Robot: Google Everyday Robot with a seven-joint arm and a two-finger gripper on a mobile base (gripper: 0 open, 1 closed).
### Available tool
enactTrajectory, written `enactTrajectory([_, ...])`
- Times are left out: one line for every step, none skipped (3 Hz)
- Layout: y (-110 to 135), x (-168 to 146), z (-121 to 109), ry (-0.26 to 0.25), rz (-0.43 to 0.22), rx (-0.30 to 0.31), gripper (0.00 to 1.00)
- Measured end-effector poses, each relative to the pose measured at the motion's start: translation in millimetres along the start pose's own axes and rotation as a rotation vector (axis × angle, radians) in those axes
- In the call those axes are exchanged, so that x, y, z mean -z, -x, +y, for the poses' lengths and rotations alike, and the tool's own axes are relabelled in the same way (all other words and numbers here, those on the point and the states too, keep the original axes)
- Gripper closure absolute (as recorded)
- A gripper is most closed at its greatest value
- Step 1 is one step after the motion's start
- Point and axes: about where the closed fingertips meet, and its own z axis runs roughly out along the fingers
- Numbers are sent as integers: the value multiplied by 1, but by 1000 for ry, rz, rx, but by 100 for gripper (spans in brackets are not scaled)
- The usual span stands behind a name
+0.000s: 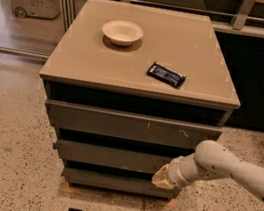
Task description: Open middle drawer
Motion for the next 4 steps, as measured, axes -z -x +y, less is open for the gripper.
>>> enactTrajectory([-3, -10, 0, 14, -6, -8, 30])
enactTrajectory([-3, -10, 1, 13, -6, -7, 7])
enactTrajectory([-15, -22, -6, -3, -10, -11, 0])
enactTrajectory([-26, -31, -15, -22, -14, -18, 0])
